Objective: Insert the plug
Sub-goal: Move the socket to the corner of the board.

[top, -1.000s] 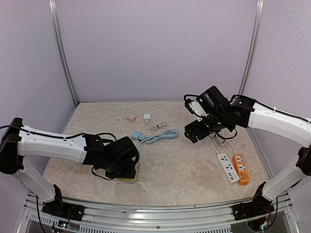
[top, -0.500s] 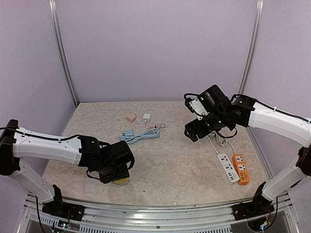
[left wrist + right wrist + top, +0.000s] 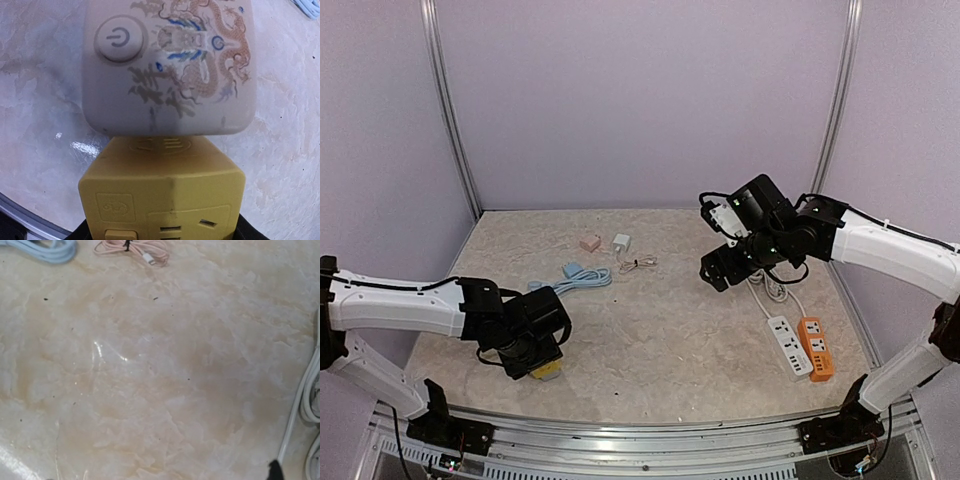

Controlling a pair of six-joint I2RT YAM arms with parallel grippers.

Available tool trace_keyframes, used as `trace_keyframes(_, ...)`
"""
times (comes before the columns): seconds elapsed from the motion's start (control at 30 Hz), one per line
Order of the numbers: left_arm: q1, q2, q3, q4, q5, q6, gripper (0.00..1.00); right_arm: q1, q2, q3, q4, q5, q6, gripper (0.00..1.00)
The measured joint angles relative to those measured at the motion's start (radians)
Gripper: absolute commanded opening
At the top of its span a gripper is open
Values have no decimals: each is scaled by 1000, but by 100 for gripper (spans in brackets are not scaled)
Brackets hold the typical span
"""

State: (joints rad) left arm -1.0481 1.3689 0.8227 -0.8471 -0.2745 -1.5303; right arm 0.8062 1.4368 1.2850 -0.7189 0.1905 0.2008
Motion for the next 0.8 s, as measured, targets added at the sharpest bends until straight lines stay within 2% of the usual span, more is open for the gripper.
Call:
trace_keyframes(0.43, 116, -53, -44, -35, 11, -62, 48, 0, -10, -2, 1, -10, 0, 87)
trace_keyframes(0.8, 273, -121, -75, -72, 23, -24, 48, 0, -26, -4, 3, -11, 0, 88)
